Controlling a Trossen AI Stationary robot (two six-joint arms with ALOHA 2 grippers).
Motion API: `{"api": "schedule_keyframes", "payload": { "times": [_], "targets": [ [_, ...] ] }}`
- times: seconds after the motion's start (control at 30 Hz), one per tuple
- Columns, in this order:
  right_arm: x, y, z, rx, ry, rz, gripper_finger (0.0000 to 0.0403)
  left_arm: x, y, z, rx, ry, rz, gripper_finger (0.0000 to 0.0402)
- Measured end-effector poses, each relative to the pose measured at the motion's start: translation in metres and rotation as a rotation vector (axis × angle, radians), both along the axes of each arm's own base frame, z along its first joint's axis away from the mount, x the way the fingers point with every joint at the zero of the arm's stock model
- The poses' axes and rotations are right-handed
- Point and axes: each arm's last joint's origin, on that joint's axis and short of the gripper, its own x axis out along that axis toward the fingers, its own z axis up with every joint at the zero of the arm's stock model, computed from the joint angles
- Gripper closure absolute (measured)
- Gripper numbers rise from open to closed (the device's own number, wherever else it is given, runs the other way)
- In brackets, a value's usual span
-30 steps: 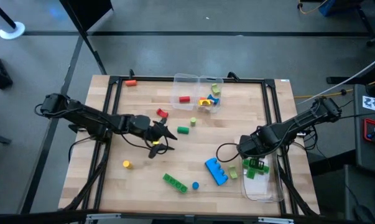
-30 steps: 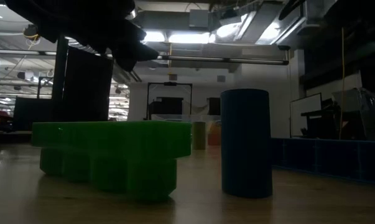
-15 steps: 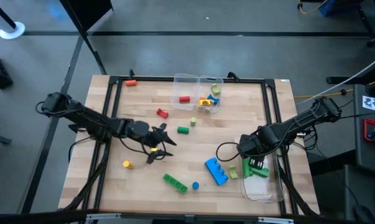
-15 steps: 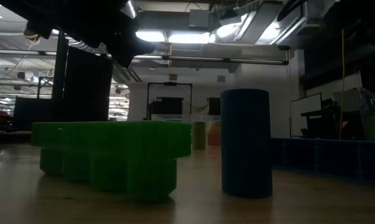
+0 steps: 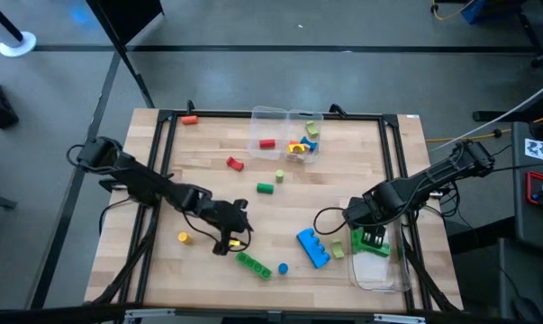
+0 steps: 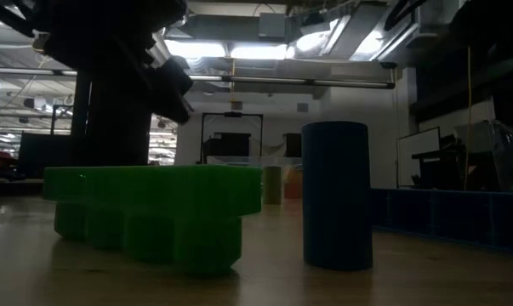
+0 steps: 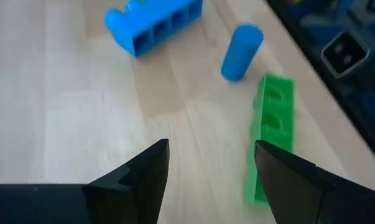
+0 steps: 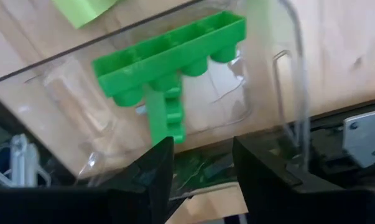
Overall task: Sort blocks by size
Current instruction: Put the green 4 stud game piece into the bottom transparent bin
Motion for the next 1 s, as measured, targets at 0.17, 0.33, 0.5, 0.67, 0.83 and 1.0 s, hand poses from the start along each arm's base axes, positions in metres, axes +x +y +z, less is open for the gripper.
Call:
{"api": "schedule_keyframes", "payload": {
  "times": [0.17,0.33,0.5,0.67,0.83,1.0],
  "targets": [
    [0.000,0.000,0.000,0.016,0.006,-0.003,0.0237,0.000,-0.007,-0.001,0.029,0.080,-0.024,0.0180],
    [0.000,0.001,0.000,0.014,0.000,-0.003,0.0237,-0.002,-0.014,-0.001,0.021,0.076,-0.041,0.0180],
    [0.003,0.002,0.000,0.023,-0.027,-0.004,0.0237,-0.001,-0.020,-0.009,0.018,0.101,-0.045,0.0180],
    [0.005,0.003,0.000,0.034,-0.053,-0.003,0.0237,0.004,-0.027,-0.022,-0.004,0.118,-0.081,0.0180],
    [0.005,0.003,0.000,0.033,-0.052,-0.003,0.0237,0.009,-0.032,-0.032,-0.002,0.157,-0.100,0.0180],
    [0.005,0.003,0.000,0.033,-0.052,-0.003,0.0237,0.010,-0.033,-0.041,0.002,0.196,-0.113,0.0180]
  ]
}}
